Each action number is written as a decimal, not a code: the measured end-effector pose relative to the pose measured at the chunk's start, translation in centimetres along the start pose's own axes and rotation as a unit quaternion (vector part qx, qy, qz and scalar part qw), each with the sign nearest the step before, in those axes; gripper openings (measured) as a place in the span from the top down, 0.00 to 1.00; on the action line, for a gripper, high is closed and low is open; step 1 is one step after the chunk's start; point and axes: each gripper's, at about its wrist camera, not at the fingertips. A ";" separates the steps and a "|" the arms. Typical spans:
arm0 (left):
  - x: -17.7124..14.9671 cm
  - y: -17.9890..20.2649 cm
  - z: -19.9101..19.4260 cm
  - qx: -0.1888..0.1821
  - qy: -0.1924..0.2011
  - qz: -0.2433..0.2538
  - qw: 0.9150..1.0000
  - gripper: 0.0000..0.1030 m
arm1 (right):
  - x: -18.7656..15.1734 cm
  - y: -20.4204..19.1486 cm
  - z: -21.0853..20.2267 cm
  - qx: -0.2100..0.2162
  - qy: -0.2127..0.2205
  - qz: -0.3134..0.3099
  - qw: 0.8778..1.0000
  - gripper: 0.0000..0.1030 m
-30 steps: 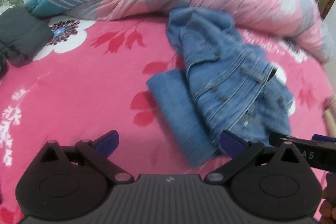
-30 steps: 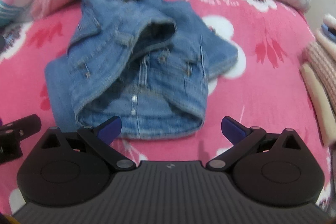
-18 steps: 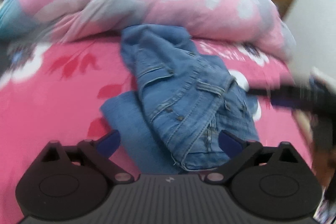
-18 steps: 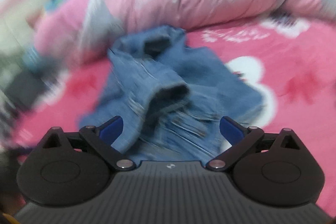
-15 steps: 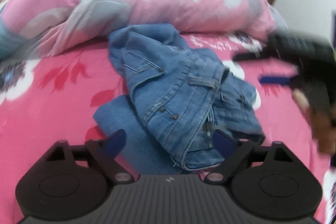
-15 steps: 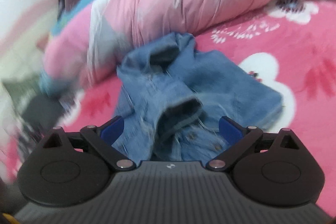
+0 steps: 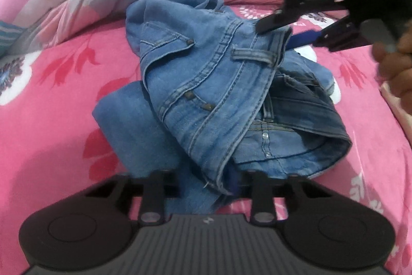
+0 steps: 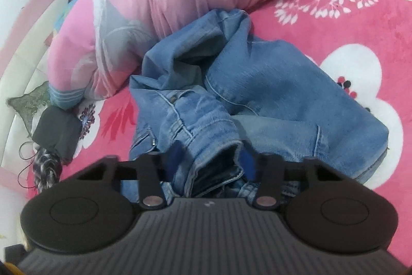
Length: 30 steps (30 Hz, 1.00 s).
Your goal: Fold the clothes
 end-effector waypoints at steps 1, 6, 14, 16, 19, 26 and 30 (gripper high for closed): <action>0.1 -0.1 0.1 0.000 0.001 -0.008 1.000 0.81 | 0.1 -0.2 -0.2 0.001 0.000 -0.003 1.000 0.70; 0.3 -0.8 -1.4 -0.019 0.036 -0.032 0.999 0.89 | 1.7 -2.3 -1.7 0.042 0.012 -0.012 0.999 0.88; 0.9 -7.7 -7.6 -0.059 0.089 -0.142 0.984 0.91 | 3.8 -12.0 -0.3 0.165 0.008 -0.043 0.985 0.89; 0.7 -10.0 -9.1 -0.064 0.095 -0.153 0.982 0.91 | 3.5 -14.7 1.4 0.194 -0.003 -0.043 0.980 0.89; -0.3 -14.0 -10.6 -0.054 0.088 -0.178 0.979 0.91 | 2.0 -18.8 4.0 0.225 -0.030 -0.053 0.972 0.89; -4.9 -23.5 -10.3 -0.003 0.034 -0.287 0.957 0.90 | -3.7 -25.7 12.4 0.244 -0.097 -0.075 0.962 0.88; -6.5 -26.1 -9.0 0.002 0.008 -0.320 0.947 0.87 | -6.8 -27.5 16.5 0.221 -0.131 -0.096 0.962 0.73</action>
Point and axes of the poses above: each gripper's, at about its wrist camera, not at the fingertips, and z roughly the way its jaws point, y to its right, x to its top, and after that the axes turned 12 degrees about y, right-handed
